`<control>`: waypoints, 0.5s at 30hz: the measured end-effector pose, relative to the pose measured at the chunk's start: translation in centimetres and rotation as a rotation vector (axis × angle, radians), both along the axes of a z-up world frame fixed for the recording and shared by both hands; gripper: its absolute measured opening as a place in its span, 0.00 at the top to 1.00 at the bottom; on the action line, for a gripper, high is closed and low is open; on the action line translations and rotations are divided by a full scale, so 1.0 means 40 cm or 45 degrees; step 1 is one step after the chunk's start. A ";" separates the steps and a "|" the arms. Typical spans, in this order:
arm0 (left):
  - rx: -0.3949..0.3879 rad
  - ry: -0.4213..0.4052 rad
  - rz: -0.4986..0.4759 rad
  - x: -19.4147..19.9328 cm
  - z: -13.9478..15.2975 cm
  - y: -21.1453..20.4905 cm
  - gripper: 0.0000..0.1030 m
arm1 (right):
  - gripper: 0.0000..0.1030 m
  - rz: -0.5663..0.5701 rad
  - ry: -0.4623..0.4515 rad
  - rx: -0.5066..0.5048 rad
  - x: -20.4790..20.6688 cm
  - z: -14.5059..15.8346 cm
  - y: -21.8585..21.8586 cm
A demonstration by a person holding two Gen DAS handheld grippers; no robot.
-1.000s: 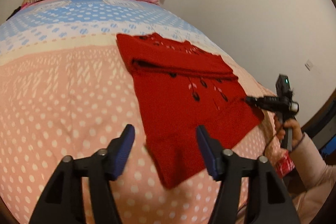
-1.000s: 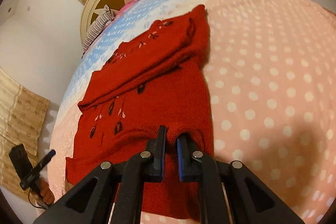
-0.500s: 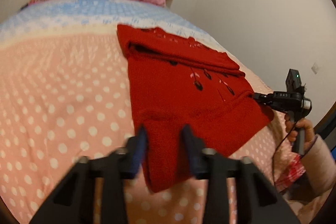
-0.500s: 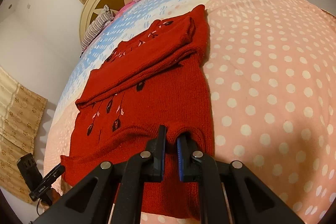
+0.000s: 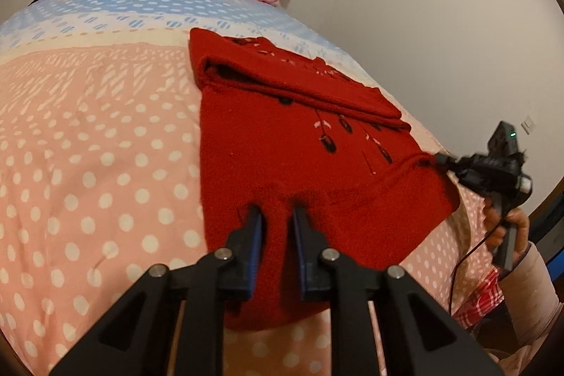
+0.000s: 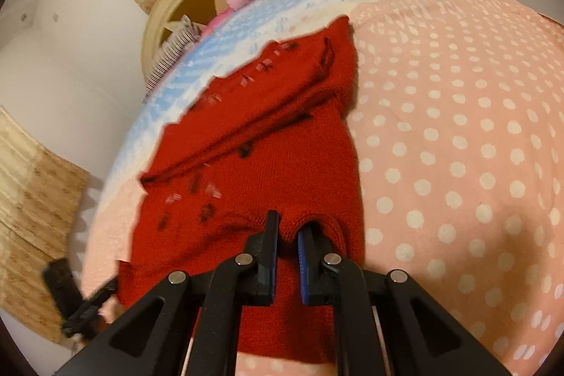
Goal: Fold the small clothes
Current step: 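Grasp the hem with the left gripper while the right gripper holds the hem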
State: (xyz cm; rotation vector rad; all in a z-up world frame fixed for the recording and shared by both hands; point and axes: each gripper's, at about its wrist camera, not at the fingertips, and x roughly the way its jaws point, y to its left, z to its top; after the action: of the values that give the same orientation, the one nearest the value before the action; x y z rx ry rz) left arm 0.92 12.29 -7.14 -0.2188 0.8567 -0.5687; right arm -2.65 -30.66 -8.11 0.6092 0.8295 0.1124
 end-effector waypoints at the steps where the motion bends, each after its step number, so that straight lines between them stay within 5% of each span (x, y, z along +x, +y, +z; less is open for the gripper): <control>1: 0.004 -0.015 -0.003 -0.001 0.002 0.000 0.82 | 0.88 -0.005 -0.045 0.040 -0.012 0.019 -0.011; 2: 0.009 -0.029 -0.008 -0.004 0.002 0.001 0.82 | 0.84 -0.012 -0.113 0.090 -0.030 0.044 -0.025; 5: 0.047 -0.077 -0.004 -0.015 0.004 -0.001 0.88 | 0.38 -0.099 -0.234 0.085 -0.073 0.094 -0.058; 11: 0.018 -0.048 -0.002 -0.008 -0.001 0.002 0.88 | 0.36 -0.046 -0.193 -0.094 -0.075 0.091 -0.043; 15: -0.007 -0.035 -0.034 -0.005 0.000 -0.003 0.71 | 0.36 0.044 -0.123 -0.234 -0.047 0.052 0.009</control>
State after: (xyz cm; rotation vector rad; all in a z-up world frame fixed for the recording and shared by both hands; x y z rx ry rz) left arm 0.72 12.19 -7.15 -0.2042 0.8328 -0.5978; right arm -4.51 -30.29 -6.02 0.4132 0.7473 0.0951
